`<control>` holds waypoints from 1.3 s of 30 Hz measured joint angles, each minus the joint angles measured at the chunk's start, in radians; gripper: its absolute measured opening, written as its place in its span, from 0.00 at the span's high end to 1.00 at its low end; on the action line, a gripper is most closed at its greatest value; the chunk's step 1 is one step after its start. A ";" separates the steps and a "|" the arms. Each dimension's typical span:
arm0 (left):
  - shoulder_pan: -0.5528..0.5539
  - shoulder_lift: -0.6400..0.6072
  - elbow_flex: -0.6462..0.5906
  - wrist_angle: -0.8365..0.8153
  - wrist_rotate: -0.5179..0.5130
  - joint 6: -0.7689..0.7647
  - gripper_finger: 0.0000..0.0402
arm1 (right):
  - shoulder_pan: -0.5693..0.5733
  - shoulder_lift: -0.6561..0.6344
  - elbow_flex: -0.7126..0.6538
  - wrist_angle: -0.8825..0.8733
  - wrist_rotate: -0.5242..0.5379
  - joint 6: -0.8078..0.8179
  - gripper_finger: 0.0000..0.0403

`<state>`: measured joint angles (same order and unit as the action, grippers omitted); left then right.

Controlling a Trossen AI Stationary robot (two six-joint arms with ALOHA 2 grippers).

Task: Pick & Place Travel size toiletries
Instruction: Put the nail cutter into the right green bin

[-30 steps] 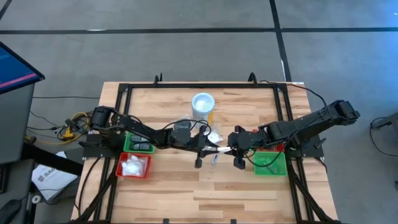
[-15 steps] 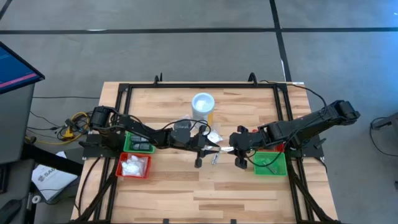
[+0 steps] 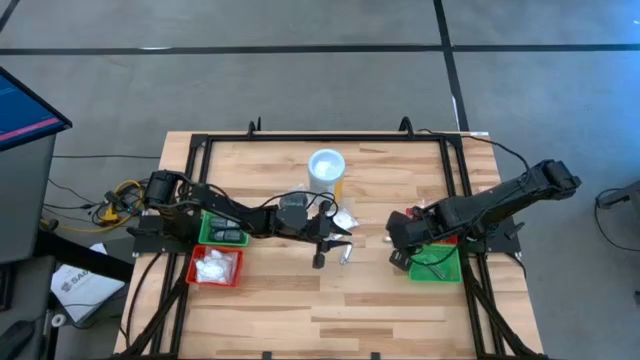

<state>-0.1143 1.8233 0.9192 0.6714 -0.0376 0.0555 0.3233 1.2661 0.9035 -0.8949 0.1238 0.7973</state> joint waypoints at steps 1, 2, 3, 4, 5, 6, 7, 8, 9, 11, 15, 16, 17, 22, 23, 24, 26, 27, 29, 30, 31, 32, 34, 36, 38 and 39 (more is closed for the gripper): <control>0.000 0.000 0.000 0.000 0.000 0.000 0.75 | 0.014 -0.010 0.000 -0.008 -0.004 0.028 0.84; 0.000 0.000 0.000 0.000 0.000 0.000 0.75 | 0.032 -0.019 0.000 -0.017 -0.007 0.055 0.84; 0.000 0.000 0.000 0.000 0.000 0.000 0.75 | 0.053 -0.029 0.000 -0.030 -0.007 0.085 0.84; 0.000 0.000 0.000 0.000 0.000 0.000 0.75 | 0.073 -0.043 0.000 -0.039 -0.010 0.114 0.84; 0.000 0.000 0.000 -0.002 0.000 0.000 0.75 | 0.094 -0.056 0.000 -0.045 -0.010 0.146 0.84; 0.000 0.000 0.000 -0.003 0.000 0.000 0.75 | 0.117 -0.067 0.001 -0.058 -0.010 0.180 0.84; 0.000 0.000 0.000 -0.003 0.000 0.000 0.75 | 0.139 -0.076 0.001 -0.079 -0.007 0.217 0.84; 0.000 0.000 0.000 -0.003 0.000 0.000 0.75 | 0.162 -0.083 0.001 -0.103 0.001 0.262 0.84; 0.000 0.000 0.000 -0.004 0.000 0.000 0.75 | 0.187 -0.090 0.001 -0.127 0.007 0.310 0.84; 0.000 0.000 0.000 -0.004 0.000 0.000 0.75 | 0.237 -0.094 0.001 -0.172 0.014 0.396 0.84; 0.000 0.000 0.000 -0.006 0.000 0.000 0.75 | 0.339 -0.098 0.000 -0.205 0.029 0.531 0.84; 0.000 0.000 0.000 -0.007 0.000 0.000 0.75 | 0.362 -0.097 0.000 -0.209 0.036 0.563 0.84; 0.000 0.000 0.000 -0.007 0.000 0.000 0.75 | 0.385 -0.097 0.000 -0.210 0.041 0.602 0.84; 0.000 0.000 0.000 -0.014 0.000 0.000 0.75 | 0.483 -0.074 0.000 -0.239 0.087 0.758 0.84; 0.000 0.000 0.000 -0.018 0.000 0.000 0.75 | 0.498 -0.068 0.000 -0.247 0.087 0.787 0.84; 0.000 0.001 0.000 -0.021 0.000 0.000 0.75 | 0.514 -0.060 0.000 -0.253 0.089 0.809 0.84; 0.000 0.001 0.000 -0.022 0.000 0.000 0.75 | 0.541 -0.047 0.000 -0.259 0.106 0.852 0.84; 0.000 0.001 0.000 -0.022 0.000 0.000 0.75 | 0.554 -0.041 0.000 -0.258 0.111 0.869 0.84; 0.000 0.001 0.000 -0.023 0.000 0.000 0.75 | 0.574 -0.026 0.000 -0.258 0.114 0.905 0.84; 0.000 0.001 0.000 -0.025 0.000 -0.003 0.75 | 0.582 -0.019 -0.003 -0.256 0.118 0.925 0.84; 0.000 0.001 0.000 -0.026 0.000 -0.005 0.75 | 0.589 -0.013 -0.009 -0.254 0.121 0.942 0.84; 0.000 0.001 0.000 -0.027 0.000 -0.007 0.75 | 0.594 -0.007 -0.016 -0.254 0.121 0.961 0.84; 0.000 0.001 0.000 -0.028 0.000 -0.007 0.75 | 0.601 0.000 -0.036 -0.247 0.121 0.994 0.84; 0.000 0.001 0.000 -0.030 0.000 -0.007 0.75 | 0.606 -0.001 -0.058 -0.245 0.129 1.022 0.84; 0.000 0.001 0.000 -0.035 0.000 -0.007 0.75 | 0.606 -0.001 -0.073 -0.243 0.131 1.042 0.84; 0.000 0.001 0.000 -0.039 0.000 -0.007 0.75 | 0.606 -0.002 -0.076 -0.243 0.132 1.046 0.84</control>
<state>-0.1143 1.8240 0.9192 0.6319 -0.0376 0.0481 0.9291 1.2641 0.8273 -1.1381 0.2562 1.8430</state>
